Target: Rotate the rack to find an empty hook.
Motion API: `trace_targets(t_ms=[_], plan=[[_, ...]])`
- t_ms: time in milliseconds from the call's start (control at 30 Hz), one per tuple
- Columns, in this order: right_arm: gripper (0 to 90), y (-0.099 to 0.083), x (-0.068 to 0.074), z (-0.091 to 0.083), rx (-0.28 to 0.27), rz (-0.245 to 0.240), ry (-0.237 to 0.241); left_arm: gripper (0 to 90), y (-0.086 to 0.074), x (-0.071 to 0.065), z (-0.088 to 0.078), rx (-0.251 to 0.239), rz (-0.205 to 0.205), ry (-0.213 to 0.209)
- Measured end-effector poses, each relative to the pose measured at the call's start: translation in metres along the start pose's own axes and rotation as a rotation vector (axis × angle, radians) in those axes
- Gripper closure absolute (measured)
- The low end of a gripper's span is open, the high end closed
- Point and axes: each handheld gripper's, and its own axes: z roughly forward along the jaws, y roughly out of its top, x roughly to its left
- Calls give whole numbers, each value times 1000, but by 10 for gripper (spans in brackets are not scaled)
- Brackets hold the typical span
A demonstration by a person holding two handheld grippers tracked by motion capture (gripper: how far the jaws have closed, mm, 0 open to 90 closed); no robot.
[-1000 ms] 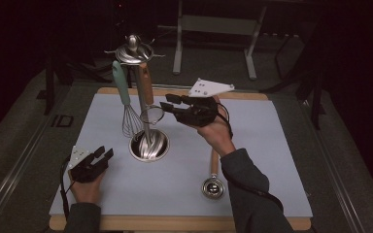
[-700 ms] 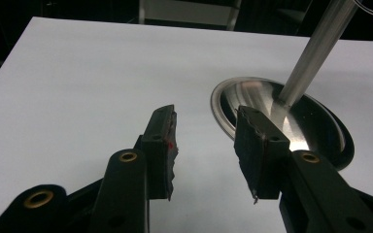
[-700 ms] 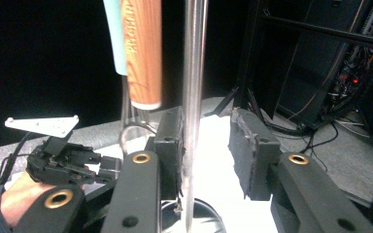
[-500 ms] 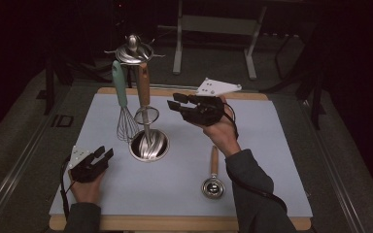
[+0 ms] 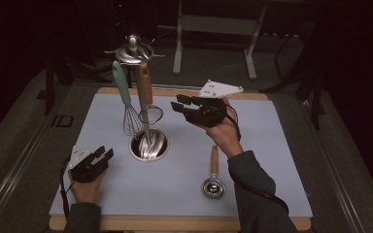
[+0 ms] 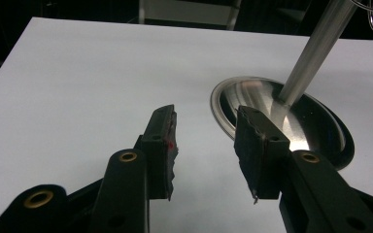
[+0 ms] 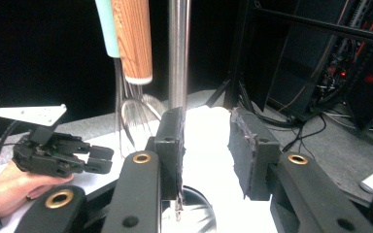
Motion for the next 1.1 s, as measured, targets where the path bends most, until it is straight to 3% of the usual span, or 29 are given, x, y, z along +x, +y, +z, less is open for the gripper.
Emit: trace_targets(t_ms=[667, 833, 967, 1100], plan=[[672, -19, -10, -13, 30, 16, -73, 629, 2, 0, -1, -12, 5, -9], [671, -23, -13, -18, 24, 32, -87, 654, 6, -2, -6, -48, -16, -28], [671, -28, -16, -20, 28, 43, -99, 661, 11, -5, -7, -58, -11, -37], [671, -37, -18, -20, 57, 41, -110, 682, 21, -12, -13, -102, -11, -65]])
